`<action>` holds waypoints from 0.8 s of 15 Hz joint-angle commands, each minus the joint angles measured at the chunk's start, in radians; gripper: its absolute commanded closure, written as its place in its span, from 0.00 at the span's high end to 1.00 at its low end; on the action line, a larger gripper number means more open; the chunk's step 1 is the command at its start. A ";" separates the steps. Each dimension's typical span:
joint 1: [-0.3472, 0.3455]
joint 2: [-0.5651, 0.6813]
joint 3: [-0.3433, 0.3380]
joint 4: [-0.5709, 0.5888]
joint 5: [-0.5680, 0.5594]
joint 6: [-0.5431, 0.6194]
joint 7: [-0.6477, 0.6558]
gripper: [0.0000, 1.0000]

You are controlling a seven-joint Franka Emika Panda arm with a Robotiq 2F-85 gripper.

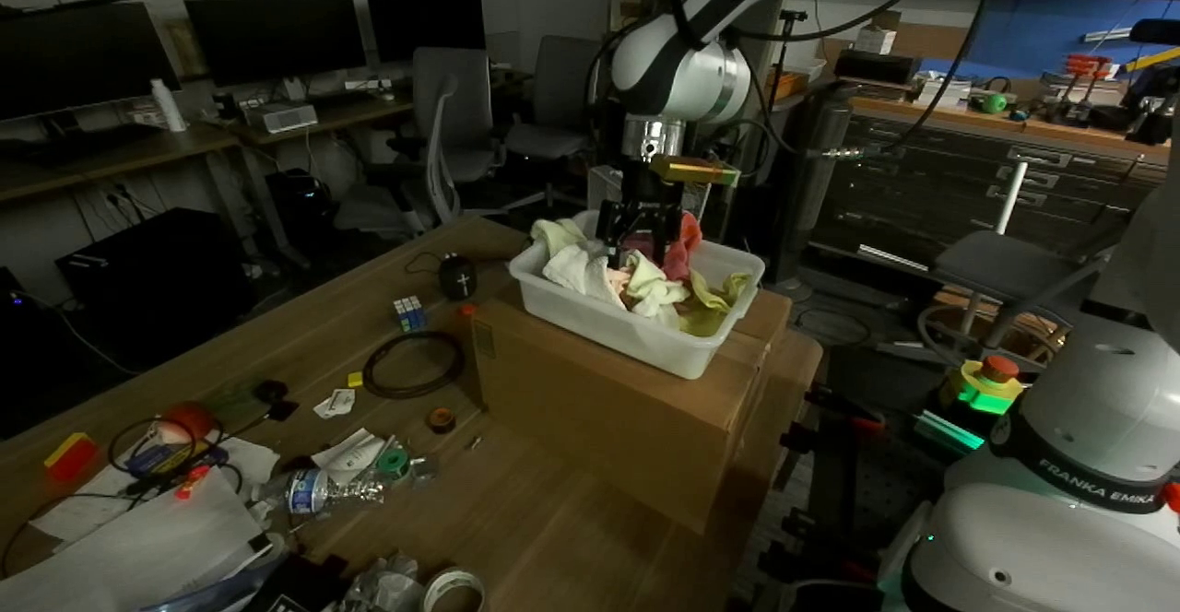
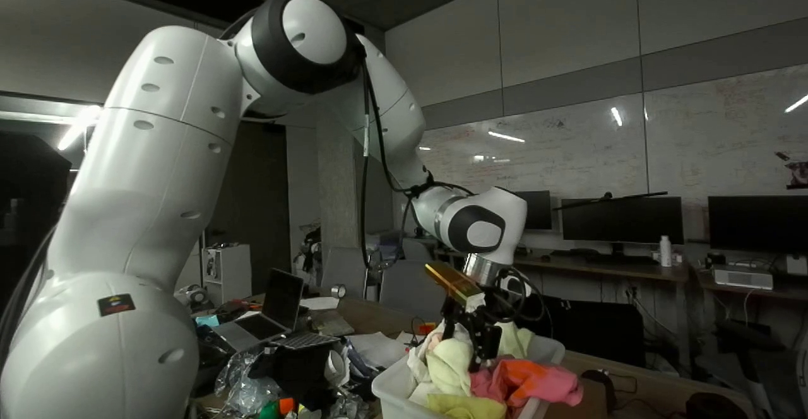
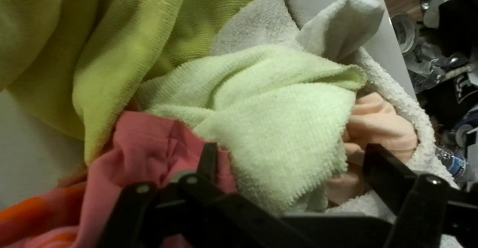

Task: Remove the towels from the basket.

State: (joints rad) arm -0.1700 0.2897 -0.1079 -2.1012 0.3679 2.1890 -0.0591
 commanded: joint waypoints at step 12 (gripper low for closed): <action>-0.009 0.036 0.002 0.043 -0.004 -0.034 0.025 0.14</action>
State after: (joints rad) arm -0.1767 0.3615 -0.1085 -2.0469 0.3713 2.1391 -0.0532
